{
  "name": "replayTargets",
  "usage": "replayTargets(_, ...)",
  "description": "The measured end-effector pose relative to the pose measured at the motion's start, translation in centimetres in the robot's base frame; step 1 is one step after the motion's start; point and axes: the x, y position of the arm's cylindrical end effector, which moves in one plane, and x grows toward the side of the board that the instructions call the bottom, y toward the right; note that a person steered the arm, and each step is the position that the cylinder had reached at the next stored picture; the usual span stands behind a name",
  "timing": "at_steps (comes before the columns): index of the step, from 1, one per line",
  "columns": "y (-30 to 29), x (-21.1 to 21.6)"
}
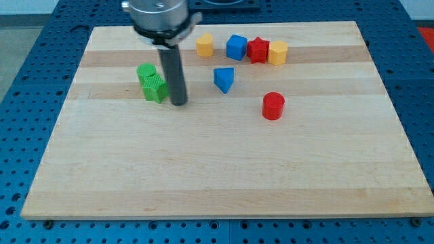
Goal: Push the blue triangle slightly left
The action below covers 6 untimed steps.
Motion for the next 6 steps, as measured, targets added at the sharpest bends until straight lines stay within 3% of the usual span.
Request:
replayTargets(2,11.0,-0.5)
replayTargets(3,11.8,-3.6)
replayTargets(6,-0.8,-4.8)
